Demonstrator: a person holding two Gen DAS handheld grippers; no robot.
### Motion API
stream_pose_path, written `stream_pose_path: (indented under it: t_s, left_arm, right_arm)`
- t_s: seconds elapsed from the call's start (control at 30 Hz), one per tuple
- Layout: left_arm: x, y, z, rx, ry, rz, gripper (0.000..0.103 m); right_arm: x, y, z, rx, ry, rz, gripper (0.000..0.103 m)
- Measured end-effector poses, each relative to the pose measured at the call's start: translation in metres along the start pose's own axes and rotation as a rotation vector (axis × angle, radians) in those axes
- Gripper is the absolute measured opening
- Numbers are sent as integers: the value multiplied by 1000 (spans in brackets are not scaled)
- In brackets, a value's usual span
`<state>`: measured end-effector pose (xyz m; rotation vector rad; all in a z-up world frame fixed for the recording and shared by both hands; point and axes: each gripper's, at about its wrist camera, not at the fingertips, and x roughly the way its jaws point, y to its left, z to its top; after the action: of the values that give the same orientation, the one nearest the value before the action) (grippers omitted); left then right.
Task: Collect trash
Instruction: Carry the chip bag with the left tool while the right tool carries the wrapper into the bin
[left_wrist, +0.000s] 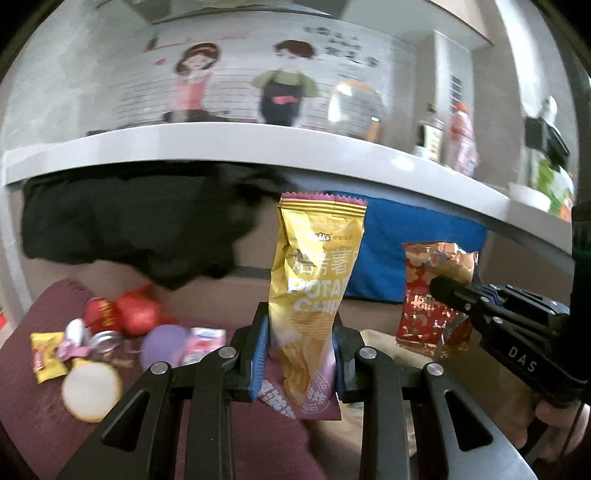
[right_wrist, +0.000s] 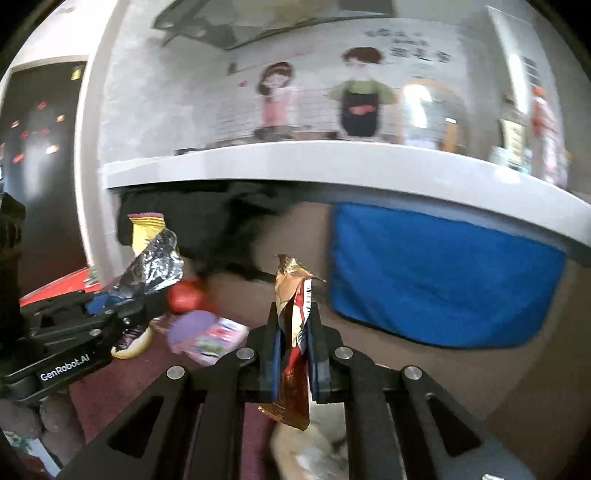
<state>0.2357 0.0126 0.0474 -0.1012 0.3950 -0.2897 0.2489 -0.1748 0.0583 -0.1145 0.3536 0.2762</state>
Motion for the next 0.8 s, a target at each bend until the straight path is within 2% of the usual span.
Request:
stream_pose_path:
  t_s: [0.17, 0.33, 0.53, 0.8]
  left_arm:
    - [25, -48, -6, 52, 13, -43, 29]
    - [47, -69, -19, 57, 63, -59, 29]
    - [83, -74, -39, 25, 165, -75, 29]
    - [113, -74, -59, 14, 235, -71, 29]
  right_arm:
    - [-12, -44, -18, 41, 13, -61, 10]
    - [-9, -66, -36, 61, 34, -93, 10]
    - [7, -82, -57, 97, 79, -97, 10]
    - [26, -98, -80, 127, 141, -94, 11]
